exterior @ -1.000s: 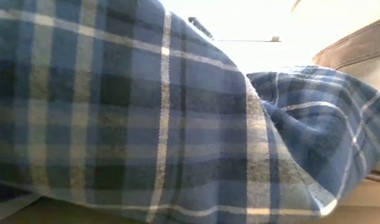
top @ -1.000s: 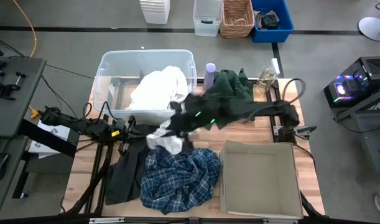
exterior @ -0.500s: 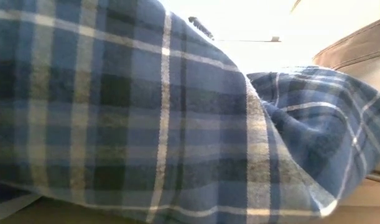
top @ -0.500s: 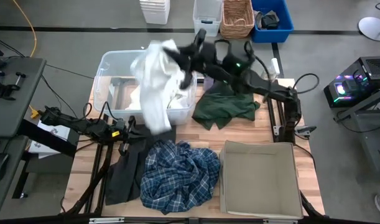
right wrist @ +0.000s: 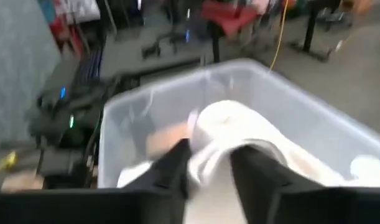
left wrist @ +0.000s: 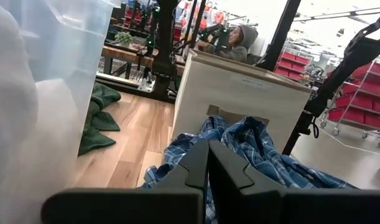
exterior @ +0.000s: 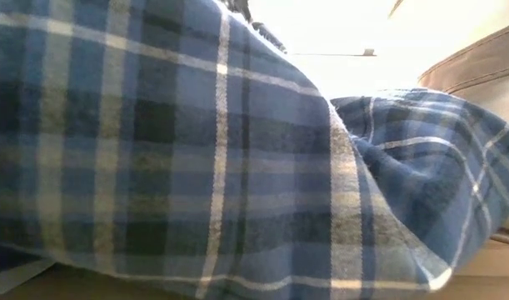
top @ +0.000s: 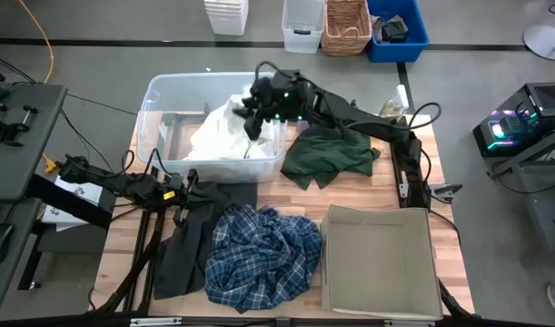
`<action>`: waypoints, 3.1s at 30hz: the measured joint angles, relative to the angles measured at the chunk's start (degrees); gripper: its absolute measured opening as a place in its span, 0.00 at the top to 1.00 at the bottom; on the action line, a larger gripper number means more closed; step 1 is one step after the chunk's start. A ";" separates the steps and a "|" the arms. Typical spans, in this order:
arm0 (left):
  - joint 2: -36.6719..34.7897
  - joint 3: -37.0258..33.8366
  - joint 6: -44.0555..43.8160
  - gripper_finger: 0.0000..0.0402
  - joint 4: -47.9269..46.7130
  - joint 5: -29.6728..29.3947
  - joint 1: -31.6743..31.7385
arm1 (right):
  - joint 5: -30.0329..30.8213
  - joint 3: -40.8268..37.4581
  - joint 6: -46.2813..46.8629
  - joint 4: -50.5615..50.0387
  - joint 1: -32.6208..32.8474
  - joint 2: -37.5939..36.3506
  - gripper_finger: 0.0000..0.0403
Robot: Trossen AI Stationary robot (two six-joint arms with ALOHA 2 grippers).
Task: Sort clothes
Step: Put the white handkerchief into the transparent bin, then put the green shirt into the brown bin
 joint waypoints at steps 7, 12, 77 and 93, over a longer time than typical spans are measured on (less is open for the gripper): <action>0.00 0.00 0.00 1.00 -0.02 -0.01 0.00 | -0.10 5.82 -5.48 -14.58 1.75 -1.79 0.34; 0.01 0.00 0.00 1.00 -0.05 -0.07 0.02 | 7.46 4.47 -2.05 -22.78 0.92 -6.16 0.26; 0.11 0.00 0.00 1.00 -0.31 -0.02 0.00 | 10.80 -72.54 54.07 -18.91 -0.87 -22.17 0.90; 0.11 0.00 0.00 1.00 -0.33 0.00 0.00 | 27.41 -43.47 26.21 -15.59 9.24 -62.42 0.90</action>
